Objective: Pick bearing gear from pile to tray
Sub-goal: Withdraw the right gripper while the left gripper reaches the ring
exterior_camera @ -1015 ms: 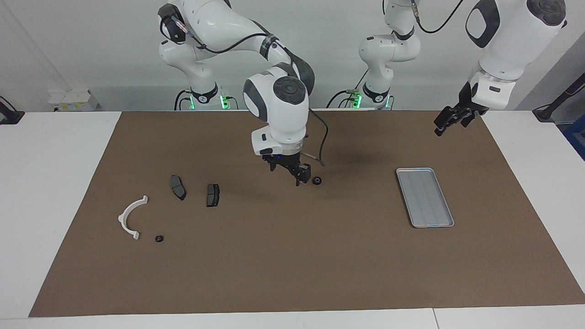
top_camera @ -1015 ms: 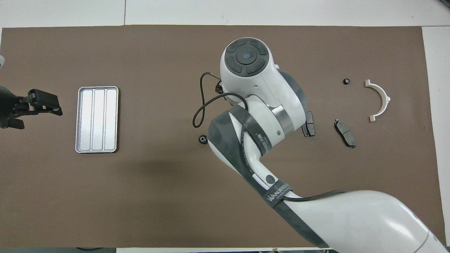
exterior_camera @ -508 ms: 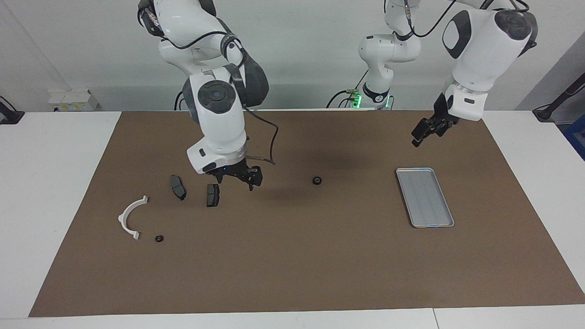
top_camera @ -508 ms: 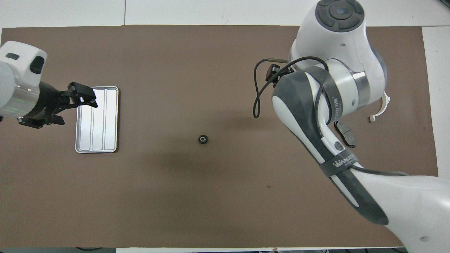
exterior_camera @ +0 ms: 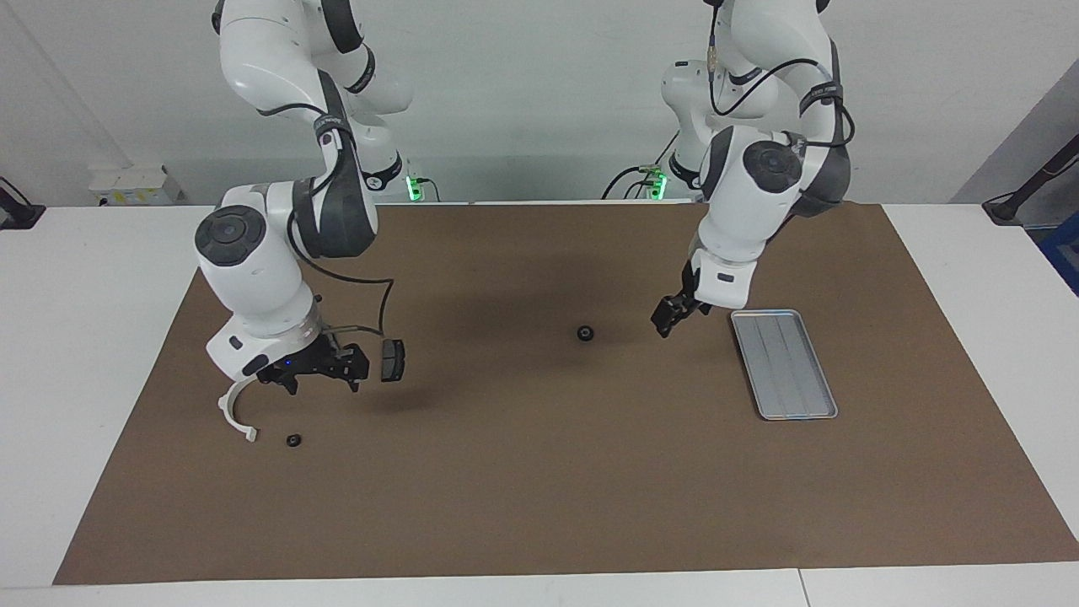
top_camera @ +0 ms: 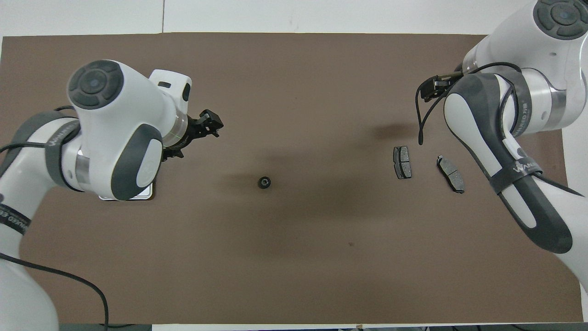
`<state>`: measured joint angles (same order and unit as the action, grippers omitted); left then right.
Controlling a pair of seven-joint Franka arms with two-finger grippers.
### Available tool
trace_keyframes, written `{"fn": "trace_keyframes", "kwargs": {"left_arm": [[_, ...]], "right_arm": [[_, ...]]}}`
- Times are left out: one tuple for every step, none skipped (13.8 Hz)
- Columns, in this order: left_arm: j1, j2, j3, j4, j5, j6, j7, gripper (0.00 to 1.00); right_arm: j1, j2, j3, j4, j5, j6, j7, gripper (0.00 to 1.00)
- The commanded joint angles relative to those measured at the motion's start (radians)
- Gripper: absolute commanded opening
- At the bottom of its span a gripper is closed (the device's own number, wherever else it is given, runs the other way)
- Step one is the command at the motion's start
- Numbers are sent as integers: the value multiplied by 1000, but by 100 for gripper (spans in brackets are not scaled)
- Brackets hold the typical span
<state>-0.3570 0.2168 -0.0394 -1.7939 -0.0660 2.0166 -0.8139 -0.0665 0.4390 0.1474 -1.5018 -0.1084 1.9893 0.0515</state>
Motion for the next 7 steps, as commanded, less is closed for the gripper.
{"fn": "trace_keyframes", "kwargs": {"left_arm": [[-92, 99, 16, -5, -5, 108, -112, 100], [-138, 146, 19, -5, -3, 144, -154, 100], [-154, 157, 21, -21, 0, 169, -165, 100], [-154, 159, 19, -31, 0, 175, -166, 100], [-157, 164, 19, -36, 0, 186, -169, 100], [-164, 164, 19, -51, 0, 194, -177, 100], [-169, 164, 19, -62, 0, 208, -195, 100]], "right_arm": [[-74, -28, 15, -130, -22, 165, -110, 100], [-85, -14, 15, -143, -22, 195, -116, 100], [-88, -7, 15, -143, -22, 201, -114, 100], [-90, 4, 15, -141, -24, 204, -116, 100], [-96, 18, 15, -140, -24, 226, -117, 100], [-110, 32, 15, -140, -25, 253, -125, 99], [-113, 47, 15, -138, -27, 266, -127, 98]]}}
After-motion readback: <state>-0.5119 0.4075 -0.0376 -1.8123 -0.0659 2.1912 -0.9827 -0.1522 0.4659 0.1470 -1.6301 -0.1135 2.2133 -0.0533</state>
